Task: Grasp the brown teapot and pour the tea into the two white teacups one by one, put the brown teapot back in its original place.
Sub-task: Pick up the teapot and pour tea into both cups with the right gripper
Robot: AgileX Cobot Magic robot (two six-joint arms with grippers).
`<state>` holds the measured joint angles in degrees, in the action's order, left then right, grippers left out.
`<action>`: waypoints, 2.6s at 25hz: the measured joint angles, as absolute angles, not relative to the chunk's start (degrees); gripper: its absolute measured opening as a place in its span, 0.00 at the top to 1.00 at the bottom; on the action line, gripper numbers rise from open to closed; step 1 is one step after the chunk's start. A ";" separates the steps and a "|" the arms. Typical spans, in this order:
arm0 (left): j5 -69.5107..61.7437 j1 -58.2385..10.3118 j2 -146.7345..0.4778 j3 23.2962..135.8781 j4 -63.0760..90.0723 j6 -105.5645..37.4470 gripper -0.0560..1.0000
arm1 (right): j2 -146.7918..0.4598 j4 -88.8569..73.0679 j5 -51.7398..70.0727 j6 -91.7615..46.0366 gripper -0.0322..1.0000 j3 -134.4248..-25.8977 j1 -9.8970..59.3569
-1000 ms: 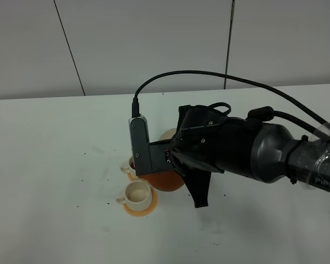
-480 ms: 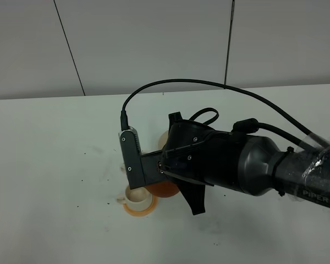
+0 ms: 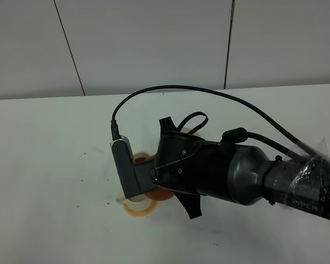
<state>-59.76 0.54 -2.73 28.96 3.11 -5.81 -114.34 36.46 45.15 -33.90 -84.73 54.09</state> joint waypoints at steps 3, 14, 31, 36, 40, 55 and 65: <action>-59.76 0.54 -2.73 28.96 3.11 -5.81 0.73 | -114.33 37.60 45.20 -33.77 0.88 -84.73 54.09; -59.76 0.54 -2.73 28.96 3.11 -5.81 0.73 | -114.33 40.07 44.96 -34.42 0.88 -84.73 54.46; -59.76 0.54 -2.73 28.96 3.11 -5.81 0.73 | -114.49 42.04 44.96 -35.92 0.88 -84.73 54.55; -59.76 0.54 -2.73 28.96 3.11 -5.81 0.73 | -114.49 42.11 44.96 -36.14 0.88 -84.73 54.55; -59.76 0.54 -2.73 28.96 3.11 -5.81 0.73 | -114.49 42.29 44.96 -36.17 0.88 -84.73 54.55; -59.76 0.54 -2.73 28.96 3.11 -5.81 0.73 | -114.49 42.42 45.02 -36.22 0.88 -84.73 54.59; -59.76 0.54 -2.73 28.96 3.11 -5.81 0.73 | -114.49 42.72 41.70 -35.46 0.88 -84.73 54.59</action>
